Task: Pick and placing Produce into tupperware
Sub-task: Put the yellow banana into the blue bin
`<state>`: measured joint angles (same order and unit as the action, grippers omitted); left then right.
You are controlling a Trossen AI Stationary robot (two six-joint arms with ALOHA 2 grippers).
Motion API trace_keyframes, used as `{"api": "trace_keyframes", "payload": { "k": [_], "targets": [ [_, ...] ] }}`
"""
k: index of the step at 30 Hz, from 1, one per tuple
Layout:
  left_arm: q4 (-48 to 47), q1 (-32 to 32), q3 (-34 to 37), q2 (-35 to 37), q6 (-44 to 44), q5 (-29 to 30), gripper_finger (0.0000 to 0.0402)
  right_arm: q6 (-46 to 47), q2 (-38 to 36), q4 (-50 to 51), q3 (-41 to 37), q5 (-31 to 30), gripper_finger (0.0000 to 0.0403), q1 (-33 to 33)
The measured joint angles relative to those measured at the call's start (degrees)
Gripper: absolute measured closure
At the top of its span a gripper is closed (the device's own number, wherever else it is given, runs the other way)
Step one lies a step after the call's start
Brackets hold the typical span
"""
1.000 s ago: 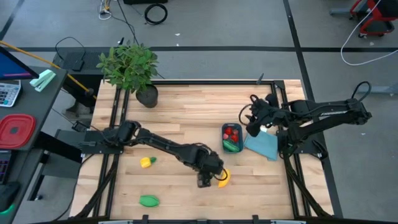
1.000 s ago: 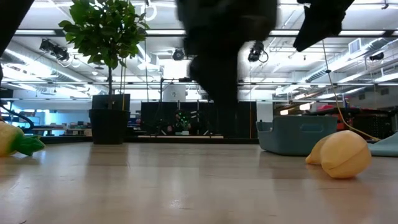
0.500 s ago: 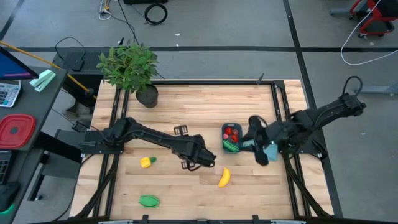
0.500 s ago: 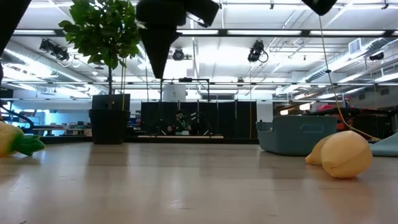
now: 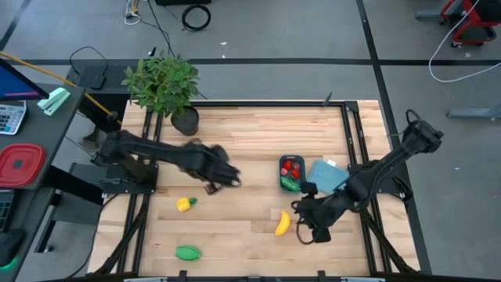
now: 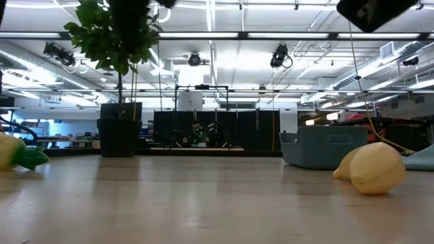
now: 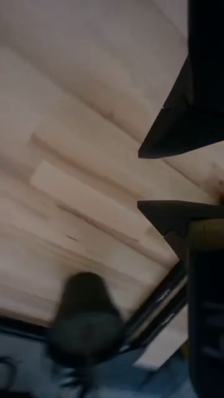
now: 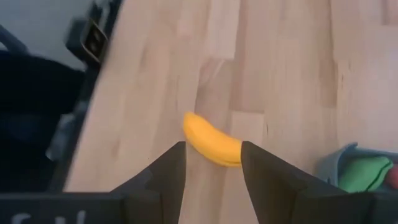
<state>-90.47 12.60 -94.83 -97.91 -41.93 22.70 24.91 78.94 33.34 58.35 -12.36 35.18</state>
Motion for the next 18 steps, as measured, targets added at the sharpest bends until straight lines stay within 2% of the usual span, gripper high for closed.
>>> {"api": "trace_keyframes", "payload": {
  "k": [5, 9, 14, 18],
  "targets": [
    [0.3, -0.4, 8.9, 11.0, -12.1, 0.0, 0.0282, -5.1, 4.2, 0.2, 0.0, 0.3, 0.0242, 0.1],
    [0.5, 0.6, 15.2, 16.8, -15.4, 0.0, 0.0288, -8.7, 7.2, -0.9, 0.0, -0.2, 0.0243, 0.1],
    [0.4, 1.7, 21.3, 20.8, -17.9, 0.0, 0.0292, -20.0, 10.4, -1.6, 0.0, -0.7, 0.0239, 0.0],
    [0.5, 2.8, 24.8, 21.5, -18.7, 0.0, 0.029, -22.5, 11.6, -1.7, 0.0, -2.1, 0.0232, -1.2]
  ]
}}
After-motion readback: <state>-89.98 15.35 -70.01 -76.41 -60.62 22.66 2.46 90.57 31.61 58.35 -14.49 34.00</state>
